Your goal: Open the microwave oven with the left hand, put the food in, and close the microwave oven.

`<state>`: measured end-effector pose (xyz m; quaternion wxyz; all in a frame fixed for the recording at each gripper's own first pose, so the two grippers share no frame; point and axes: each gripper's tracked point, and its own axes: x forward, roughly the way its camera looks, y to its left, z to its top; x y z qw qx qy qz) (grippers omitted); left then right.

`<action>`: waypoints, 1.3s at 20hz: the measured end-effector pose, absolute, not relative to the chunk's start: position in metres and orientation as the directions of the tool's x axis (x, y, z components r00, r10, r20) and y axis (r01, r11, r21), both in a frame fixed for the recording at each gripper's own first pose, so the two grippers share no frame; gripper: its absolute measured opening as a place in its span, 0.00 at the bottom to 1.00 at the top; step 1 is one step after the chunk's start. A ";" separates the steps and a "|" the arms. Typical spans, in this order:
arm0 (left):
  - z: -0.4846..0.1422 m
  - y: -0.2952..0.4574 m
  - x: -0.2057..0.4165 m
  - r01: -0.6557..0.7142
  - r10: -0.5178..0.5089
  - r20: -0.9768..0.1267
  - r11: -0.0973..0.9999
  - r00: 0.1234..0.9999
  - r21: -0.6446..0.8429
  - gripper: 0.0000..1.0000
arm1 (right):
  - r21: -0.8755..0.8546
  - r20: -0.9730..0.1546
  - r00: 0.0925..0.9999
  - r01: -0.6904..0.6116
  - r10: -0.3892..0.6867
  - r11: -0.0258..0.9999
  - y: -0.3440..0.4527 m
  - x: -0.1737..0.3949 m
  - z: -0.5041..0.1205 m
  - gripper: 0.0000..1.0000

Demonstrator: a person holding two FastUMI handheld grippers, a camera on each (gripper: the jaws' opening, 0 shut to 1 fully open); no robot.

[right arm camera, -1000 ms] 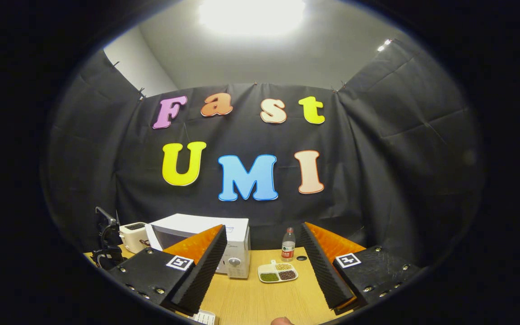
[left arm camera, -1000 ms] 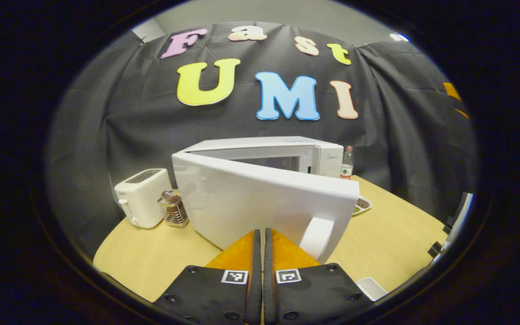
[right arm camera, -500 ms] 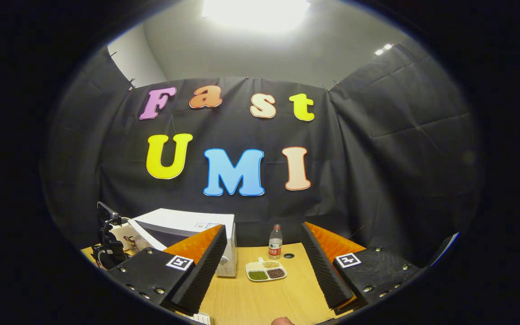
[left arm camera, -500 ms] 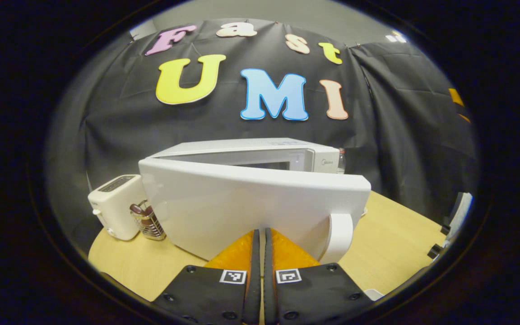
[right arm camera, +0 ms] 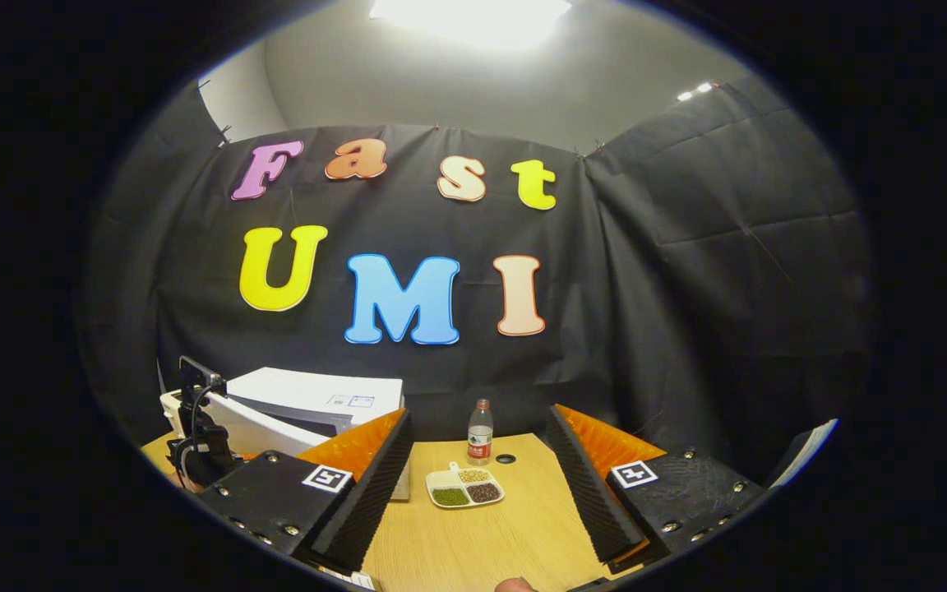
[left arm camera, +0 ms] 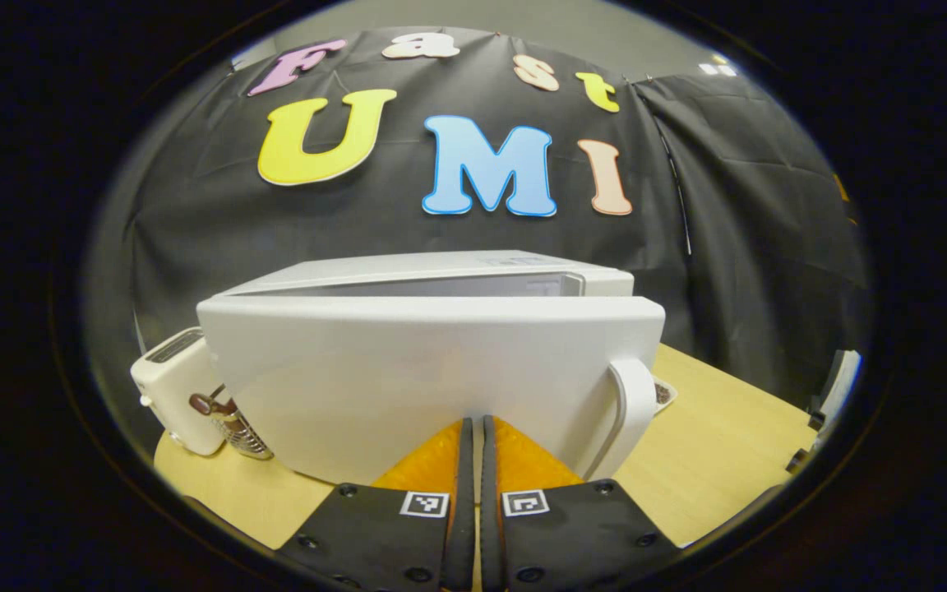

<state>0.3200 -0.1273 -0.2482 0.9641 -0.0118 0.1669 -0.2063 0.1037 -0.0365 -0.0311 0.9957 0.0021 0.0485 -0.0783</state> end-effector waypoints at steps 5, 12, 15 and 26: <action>-0.249 -0.138 0.346 0.397 -0.406 -0.303 0.913 0.862 -0.094 0.10 | -0.032 -0.113 0.975 0.187 -0.189 0.982 -0.041 0.104 -0.037 0.98; -0.246 -0.133 0.374 0.343 -0.369 -0.300 0.929 0.880 -0.137 0.07 | -0.040 -0.118 0.973 0.196 -0.200 0.980 -0.039 0.111 -0.037 0.99; -0.245 -0.131 0.376 0.322 -0.352 -0.290 0.935 0.890 -0.146 0.08 | -0.033 -0.122 0.974 0.188 -0.191 0.982 -0.035 0.115 -0.040 0.99; -0.194 -0.136 0.352 0.314 -0.333 -0.227 0.942 0.915 -0.119 0.11 | 0.009 -0.117 0.989 0.088 -0.086 0.996 -0.015 0.114 -0.042 0.98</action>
